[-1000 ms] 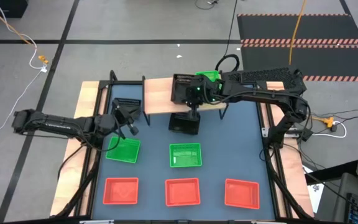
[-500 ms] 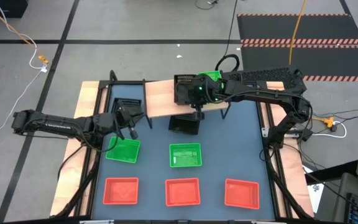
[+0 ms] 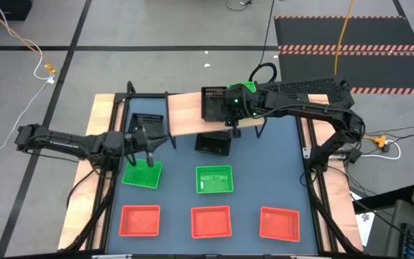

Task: Stack baskets on shelf by color
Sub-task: Put the bottom right orange bin on the shelf

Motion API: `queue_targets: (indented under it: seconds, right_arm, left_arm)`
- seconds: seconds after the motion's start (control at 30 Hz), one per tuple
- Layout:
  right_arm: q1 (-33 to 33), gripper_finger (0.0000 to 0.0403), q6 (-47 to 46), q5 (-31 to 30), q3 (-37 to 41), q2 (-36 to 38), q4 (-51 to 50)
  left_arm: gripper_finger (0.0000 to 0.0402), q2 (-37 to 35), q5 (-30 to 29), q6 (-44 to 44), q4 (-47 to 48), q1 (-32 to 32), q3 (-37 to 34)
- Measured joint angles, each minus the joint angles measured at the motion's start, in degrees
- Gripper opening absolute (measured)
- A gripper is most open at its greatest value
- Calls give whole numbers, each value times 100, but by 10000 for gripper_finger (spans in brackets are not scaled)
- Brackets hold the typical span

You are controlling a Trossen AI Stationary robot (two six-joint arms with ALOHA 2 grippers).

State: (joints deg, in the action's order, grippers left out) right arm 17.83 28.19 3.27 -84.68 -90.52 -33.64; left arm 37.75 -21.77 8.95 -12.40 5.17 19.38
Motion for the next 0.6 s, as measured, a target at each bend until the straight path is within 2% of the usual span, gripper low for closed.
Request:
queue_targets:
  seconds: [0.13, 0.33, 0.47, 0.6]
  right_arm:
    - [-124, 102, -188, -4, 0, 251, 49]
    - [-495, 102, -1075, -5, 0, 609, 340]
    - [-761, 102, -1190, -15, 0, 795, 191]
    - [-1047, 102, -1390, -13, 251, 897, 173]
  left_arm:
    - [46, 497, 30, -104, -463, -18, -95]
    - [46, 1371, -154, -144, -748, -173, -110]
    - [46, 1567, -598, -156, -575, -326, -110]
    - [46, 1557, -695, -38, -526, -553, -112]
